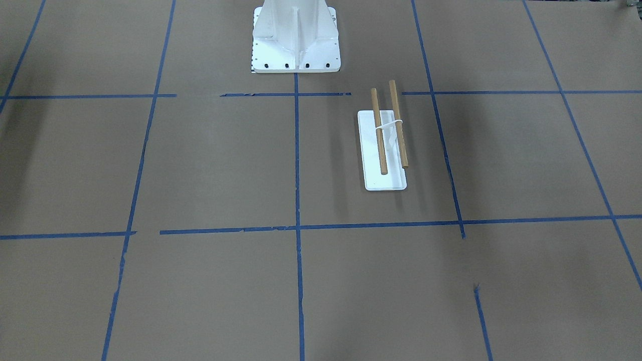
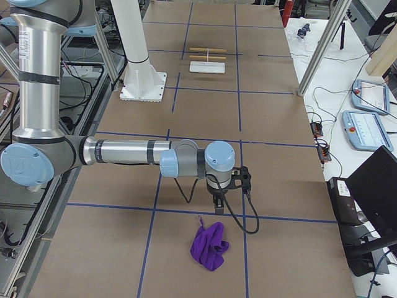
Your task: Hang towel on rack
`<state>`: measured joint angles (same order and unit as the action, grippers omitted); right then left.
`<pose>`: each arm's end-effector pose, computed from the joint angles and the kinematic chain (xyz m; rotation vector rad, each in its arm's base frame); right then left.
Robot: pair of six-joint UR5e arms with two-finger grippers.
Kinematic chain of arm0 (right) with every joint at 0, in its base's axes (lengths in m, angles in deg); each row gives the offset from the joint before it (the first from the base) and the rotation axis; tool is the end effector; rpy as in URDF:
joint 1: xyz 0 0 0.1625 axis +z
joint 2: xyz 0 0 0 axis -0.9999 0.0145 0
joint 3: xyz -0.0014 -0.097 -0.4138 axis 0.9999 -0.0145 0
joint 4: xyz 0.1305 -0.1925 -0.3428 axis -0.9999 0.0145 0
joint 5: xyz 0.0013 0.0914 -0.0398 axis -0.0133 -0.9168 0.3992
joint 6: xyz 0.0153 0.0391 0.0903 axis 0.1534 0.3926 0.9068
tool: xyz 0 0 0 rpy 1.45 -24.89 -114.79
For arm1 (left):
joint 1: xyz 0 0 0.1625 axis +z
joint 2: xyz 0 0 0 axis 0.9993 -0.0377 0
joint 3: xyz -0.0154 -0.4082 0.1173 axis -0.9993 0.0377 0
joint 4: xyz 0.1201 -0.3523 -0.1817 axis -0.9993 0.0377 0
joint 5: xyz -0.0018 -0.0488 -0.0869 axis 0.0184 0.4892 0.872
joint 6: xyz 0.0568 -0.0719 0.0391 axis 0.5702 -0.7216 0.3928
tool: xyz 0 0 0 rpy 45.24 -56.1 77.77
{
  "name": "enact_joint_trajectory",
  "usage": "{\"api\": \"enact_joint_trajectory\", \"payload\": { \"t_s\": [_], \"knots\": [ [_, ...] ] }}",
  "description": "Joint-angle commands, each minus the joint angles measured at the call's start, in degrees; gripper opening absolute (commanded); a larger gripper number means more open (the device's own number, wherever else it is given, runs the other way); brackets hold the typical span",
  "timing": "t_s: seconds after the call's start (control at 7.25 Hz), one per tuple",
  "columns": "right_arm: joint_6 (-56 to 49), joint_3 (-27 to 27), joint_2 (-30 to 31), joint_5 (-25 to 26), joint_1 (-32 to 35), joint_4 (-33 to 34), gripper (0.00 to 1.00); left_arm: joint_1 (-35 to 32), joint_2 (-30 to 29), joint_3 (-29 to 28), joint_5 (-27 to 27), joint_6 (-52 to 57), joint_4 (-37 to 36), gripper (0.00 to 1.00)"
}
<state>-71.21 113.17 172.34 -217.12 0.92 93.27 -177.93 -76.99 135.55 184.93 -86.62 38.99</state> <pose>0.0628 -0.4553 0.6360 0.0885 -0.7938 -0.0774 -0.0680 -0.5249 0.6076 0.1585 0.7285 0.0071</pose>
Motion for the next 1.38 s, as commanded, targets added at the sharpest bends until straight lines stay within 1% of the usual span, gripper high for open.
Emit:
{"api": "enact_joint_trajectory", "payload": {
  "t_s": [0.0, 0.14, 0.28, 0.41, 0.55, 0.69, 0.97, 1.1, 1.24],
  "knots": [
    [0.00, 0.27, -0.09, 0.00, 0.00, 0.00, 1.00, 0.00, 0.11, 0.10, -0.01, -0.01, -0.02, 1.00],
    [-0.09, 0.79, -0.18, -0.17, 0.00, -0.18, 1.00, 0.00, 0.02, 0.10, -0.01, -0.01, -0.02, 1.00],
    [0.26, 0.19, -1.22, 0.08, 0.00, -3.40, 1.00, 0.00, 0.02, 0.53, -0.01, -0.01, -0.11, 1.00],
    [3.31, 0.44, -3.24, 0.09, 0.00, -6.04, 1.00, 0.00, 0.02, 1.58, -0.01, -0.36, -0.20, 1.00],
    [4.73, -3.99, -2.39, -0.17, 0.00, -7.37, 1.00, 0.00, -0.07, 2.37, -0.01, -1.58, -0.20, 1.00],
    [4.40, -9.60, -2.38, 0.17, -0.18, -13.56, 1.00, 0.00, -0.07, 2.99, 0.08, -2.02, -0.20, 1.00],
    [3.52, -26.02, -2.90, 0.26, -0.35, -35.75, 1.00, 0.00, -0.16, 3.61, 2.36, -3.07, -0.20, 1.00],
    [3.25, -30.27, -3.17, 0.35, -1.49, -39.25, 1.00, 0.00, -0.16, 3.70, 2.45, -3.17, -0.20, 1.00],
    [0.64, -32.06, -3.17, 2.27, -3.41, -39.55, 1.00, 0.00, -0.16, 3.79, 2.46, -3.17, -0.11, 1.00]
  ]
}}
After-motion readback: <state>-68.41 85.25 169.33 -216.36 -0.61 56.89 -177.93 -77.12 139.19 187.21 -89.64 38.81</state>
